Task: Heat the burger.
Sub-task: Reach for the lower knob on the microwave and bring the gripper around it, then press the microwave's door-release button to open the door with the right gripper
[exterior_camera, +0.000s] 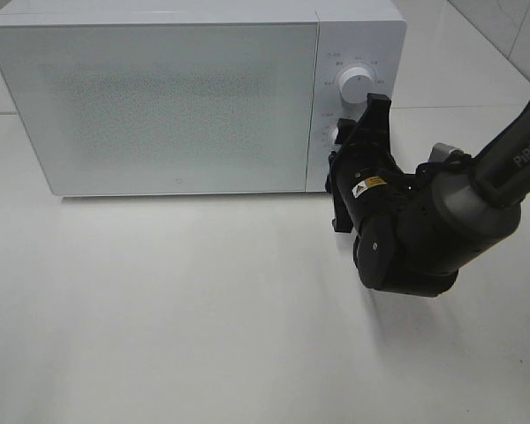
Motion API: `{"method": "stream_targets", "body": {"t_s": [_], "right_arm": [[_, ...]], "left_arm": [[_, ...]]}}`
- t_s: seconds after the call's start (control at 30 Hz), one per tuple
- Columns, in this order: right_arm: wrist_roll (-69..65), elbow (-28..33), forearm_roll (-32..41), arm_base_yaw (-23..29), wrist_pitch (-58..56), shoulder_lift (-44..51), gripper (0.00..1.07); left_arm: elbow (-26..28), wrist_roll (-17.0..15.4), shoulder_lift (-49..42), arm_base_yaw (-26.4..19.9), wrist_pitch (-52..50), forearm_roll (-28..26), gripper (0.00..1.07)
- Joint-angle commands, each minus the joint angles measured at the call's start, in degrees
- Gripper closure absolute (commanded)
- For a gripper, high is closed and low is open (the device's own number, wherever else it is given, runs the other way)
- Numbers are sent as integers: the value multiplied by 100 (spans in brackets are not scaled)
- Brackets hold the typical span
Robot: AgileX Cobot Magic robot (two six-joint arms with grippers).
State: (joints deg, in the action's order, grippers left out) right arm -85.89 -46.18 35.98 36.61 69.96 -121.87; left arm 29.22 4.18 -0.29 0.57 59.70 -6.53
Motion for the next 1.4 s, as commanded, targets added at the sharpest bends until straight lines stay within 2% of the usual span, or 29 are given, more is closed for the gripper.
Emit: {"method": "stream_targets", "body": {"t_s": [0.03, 0.17, 0.27, 0.3, 0.33, 0.4, 0.43, 0.5, 0.53, 0.57, 0.6, 0.63, 1.03, 1.23, 1.3, 1.4], "right_arm": [[-103, -183, -367, -6, 728, 29, 107], [-11, -183, -206, -6, 739, 29, 105], [86, -183, -52, -6, 768, 29, 100], [86, -183, 52, -6, 768, 29, 94], [86, -183, 52, -6, 768, 29, 94], [172, -183, 160, -6, 768, 29, 83], [172, -183, 160, -6, 768, 29, 83], [321, -183, 235, -6, 768, 29, 71], [321, -183, 235, -6, 768, 29, 71], [372, -183, 269, -6, 768, 29, 63], [372, -183, 269, -6, 768, 29, 63], [430, -183, 332, -6, 751, 29, 58], [825, -160, 321, 11, 590, 74, 45], [1020, 172, 149, 11, 481, 321, 43], [1157, 584, -92, 11, 309, 613, 43], [1192, 676, -166, 11, 286, 670, 43]], "left_arm": [[-17, 0, -120, -34, -40, -46, 6], [-17, 0, -120, -34, -40, -46, 6], [-17, 0, -120, -34, -40, -46, 6], [-17, 0, -120, -34, -40, -46, 6], [-17, 0, -120, -34, -40, -46, 6], [-17, 0, -120, -34, -40, -46, 6], [-17, 0, -120, -34, -40, -46, 6], [-17, 0, -120, -34, -40, -46, 6], [-17, 0, -120, -34, -40, -46, 6], [-17, 0, -120, -34, -40, -46, 6], [-17, 0, -120, -34, -40, -46, 6], [-17, 0, -120, -34, -40, -46, 6], [-17, 0, -120, -34, -40, -46, 6], [-17, 0, -120, -34, -40, -46, 6], [-17, 0, -120, -34, -40, -46, 6], [-17, 0, -120, -34, -40, -46, 6]]}}
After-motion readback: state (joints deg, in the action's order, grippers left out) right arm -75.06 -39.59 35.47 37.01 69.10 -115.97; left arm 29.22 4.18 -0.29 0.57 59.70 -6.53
